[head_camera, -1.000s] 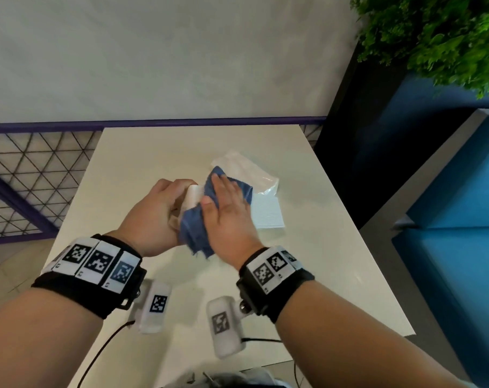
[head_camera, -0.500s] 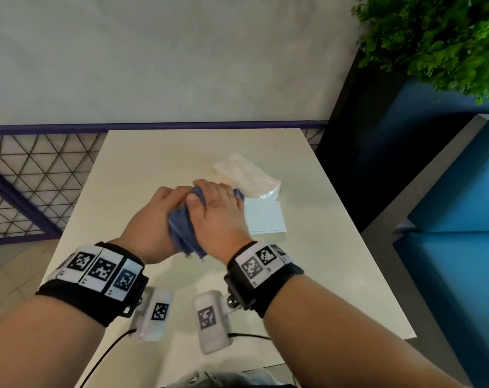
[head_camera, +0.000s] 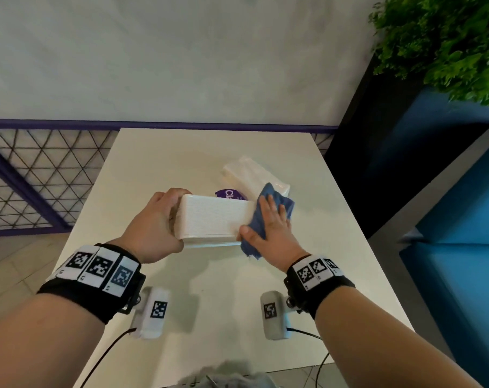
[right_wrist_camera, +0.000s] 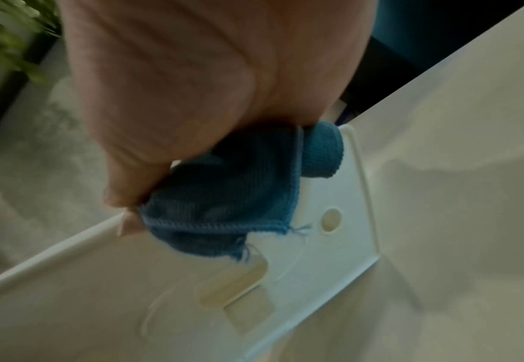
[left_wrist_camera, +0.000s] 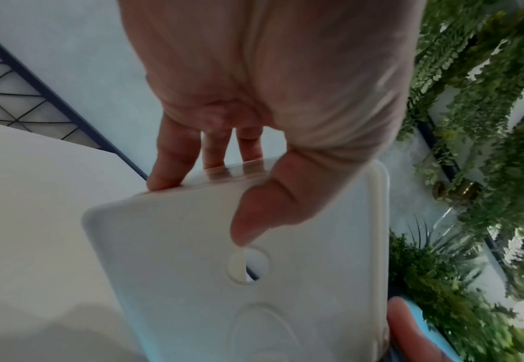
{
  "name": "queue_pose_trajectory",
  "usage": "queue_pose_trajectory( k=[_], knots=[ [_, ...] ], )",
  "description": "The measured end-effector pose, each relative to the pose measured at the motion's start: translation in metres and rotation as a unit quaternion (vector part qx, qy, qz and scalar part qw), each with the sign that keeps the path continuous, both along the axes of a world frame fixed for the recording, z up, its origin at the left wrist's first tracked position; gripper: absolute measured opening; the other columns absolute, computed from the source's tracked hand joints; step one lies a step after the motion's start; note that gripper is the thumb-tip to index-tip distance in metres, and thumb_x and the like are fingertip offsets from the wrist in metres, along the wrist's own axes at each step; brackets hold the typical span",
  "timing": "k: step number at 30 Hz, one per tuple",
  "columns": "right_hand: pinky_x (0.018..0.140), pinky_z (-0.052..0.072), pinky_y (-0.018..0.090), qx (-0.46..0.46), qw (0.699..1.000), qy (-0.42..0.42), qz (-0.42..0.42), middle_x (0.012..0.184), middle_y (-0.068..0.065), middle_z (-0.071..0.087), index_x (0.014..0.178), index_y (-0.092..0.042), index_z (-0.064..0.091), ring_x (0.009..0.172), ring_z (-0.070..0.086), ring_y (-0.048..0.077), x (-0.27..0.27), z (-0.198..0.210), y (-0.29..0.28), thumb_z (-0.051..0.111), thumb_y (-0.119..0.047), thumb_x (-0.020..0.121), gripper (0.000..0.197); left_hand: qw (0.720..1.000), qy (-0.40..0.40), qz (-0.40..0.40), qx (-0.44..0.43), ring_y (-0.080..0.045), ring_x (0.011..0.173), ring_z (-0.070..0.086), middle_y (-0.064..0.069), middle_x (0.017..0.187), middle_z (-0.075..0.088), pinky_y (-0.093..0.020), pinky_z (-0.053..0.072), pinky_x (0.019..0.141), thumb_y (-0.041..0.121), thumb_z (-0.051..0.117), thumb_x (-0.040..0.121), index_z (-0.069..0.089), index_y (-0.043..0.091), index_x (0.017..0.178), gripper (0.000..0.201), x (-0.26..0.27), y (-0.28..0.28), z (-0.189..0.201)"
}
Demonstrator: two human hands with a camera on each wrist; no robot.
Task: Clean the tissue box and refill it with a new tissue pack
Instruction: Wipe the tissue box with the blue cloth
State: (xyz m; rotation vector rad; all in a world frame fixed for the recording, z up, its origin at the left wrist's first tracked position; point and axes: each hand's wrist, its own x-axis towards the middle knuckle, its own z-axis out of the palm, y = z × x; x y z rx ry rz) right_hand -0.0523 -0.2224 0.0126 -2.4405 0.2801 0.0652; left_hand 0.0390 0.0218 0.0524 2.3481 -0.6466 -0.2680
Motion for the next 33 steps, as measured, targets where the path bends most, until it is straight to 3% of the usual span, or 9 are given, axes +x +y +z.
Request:
queue_pose_trajectory(
  k=[3,6,10,14,19,22,25,30,33],
  knots=[
    [0.12,-0.001,0.047,-0.012,0.998,-0.029,0.057,0.161,-0.008,-0.006,0.151,-0.033,-0.001,0.147,-0.013,0.017,-0.004,0.004,-0.008,0.054,-0.072,0.073,0.103,0.999,0.021,-0.005,-0.028,-0.017,0.103,0.05,-0.001,0.112,0.049,-0.019,0.042,0.073,-0.004,0.075,0.051,0.042,0.042,0.111,0.083,0.003,0.004,0.002],
    [0.12,0.012,0.048,0.012,0.998,-0.029,0.052,0.16,-0.012,0.001,0.145,-0.05,0.004,0.146,-0.004,0.007,-0.012,0.002,-0.033,0.073,-0.057,0.068,0.104,0.996,0.056,0.0,-0.074,-0.012,0.11,0.052,0.002,0.116,0.055,-0.035,0.052,0.083,0.005,0.072,0.041,0.046,0.042,0.109,0.081,0.005,0.017,0.005],
    [0.106,0.044,0.039,0.197,0.98,-0.03,-0.022,0.148,-0.011,0.039,0.141,-0.058,0.016,0.129,0.048,0.017,-0.021,0.001,-0.05,0.082,-0.038,0.067,0.101,0.974,0.146,0.01,-0.172,0.01,0.104,0.054,0.018,0.107,0.062,-0.024,0.048,0.076,-0.006,0.066,0.037,0.05,0.036,0.109,0.085,0.007,0.029,-0.001],
    [0.091,0.052,0.027,0.343,0.936,-0.073,0.004,0.121,-0.029,0.058,0.137,-0.046,0.033,0.111,0.058,0.001,-0.017,0.022,-0.057,0.082,-0.031,0.055,0.097,0.931,0.23,0.037,-0.281,-0.006,0.097,0.059,0.019,0.102,0.065,-0.028,0.05,0.066,-0.014,0.06,0.034,0.053,0.029,0.113,0.091,0.005,0.035,-0.014],
    [0.09,0.054,0.029,0.289,0.952,-0.096,0.038,0.123,-0.007,0.055,0.135,-0.038,0.039,0.112,0.058,0.013,-0.003,0.063,-0.055,0.089,-0.011,0.051,0.101,0.88,0.324,0.09,-0.337,-0.022,0.095,0.063,-0.001,0.108,0.065,-0.024,0.055,0.067,-0.025,0.064,0.048,0.052,0.031,0.123,0.094,-0.009,0.024,-0.028],
    [0.091,0.052,0.028,0.149,0.981,-0.105,0.067,0.13,-0.007,0.05,0.132,-0.04,0.04,0.112,0.056,0.015,0.003,0.084,-0.045,0.091,-0.016,0.055,0.095,0.945,0.266,0.109,-0.158,-0.022,0.119,0.052,-0.005,0.141,0.043,-0.028,0.047,0.093,0.01,0.091,0.05,0.024,0.036,0.147,0.12,-0.011,0.012,-0.022],
    [0.096,0.045,0.021,0.052,0.986,-0.089,0.131,0.137,-0.009,0.044,0.135,-0.04,0.038,0.117,0.05,0.009,0.006,0.105,-0.033,0.091,-0.024,0.056,0.097,0.994,0.105,0.018,-0.004,-0.013,0.141,0.025,0.008,0.156,0.016,-0.032,0.027,0.112,0.035,0.094,0.05,0.006,0.036,0.152,0.134,-0.011,-0.01,0.003],
    [0.105,0.043,0.032,0.001,0.982,-0.059,0.177,0.141,-0.006,0.039,0.144,-0.042,0.029,0.126,0.045,0.012,0.011,0.128,-0.001,0.086,-0.037,0.062,0.1,0.996,-0.027,-0.075,0.035,-0.014,0.099,0.058,0.017,0.113,0.055,-0.031,0.048,0.078,0.048,0.085,0.056,0.033,0.032,0.136,0.097,-0.016,-0.048,0.034],
    [0.12,0.016,0.042,-0.087,0.984,-0.026,0.154,0.161,-0.002,0.009,0.151,-0.038,0.004,0.149,0.004,0.019,0.006,0.127,0.027,0.059,-0.071,0.072,0.102,0.999,-0.037,-0.024,-0.022,-0.006,0.069,0.055,0.018,0.081,0.053,-0.029,0.039,0.056,0.061,0.069,0.046,0.038,0.028,0.109,0.077,-0.016,-0.047,0.027]
  ],
)
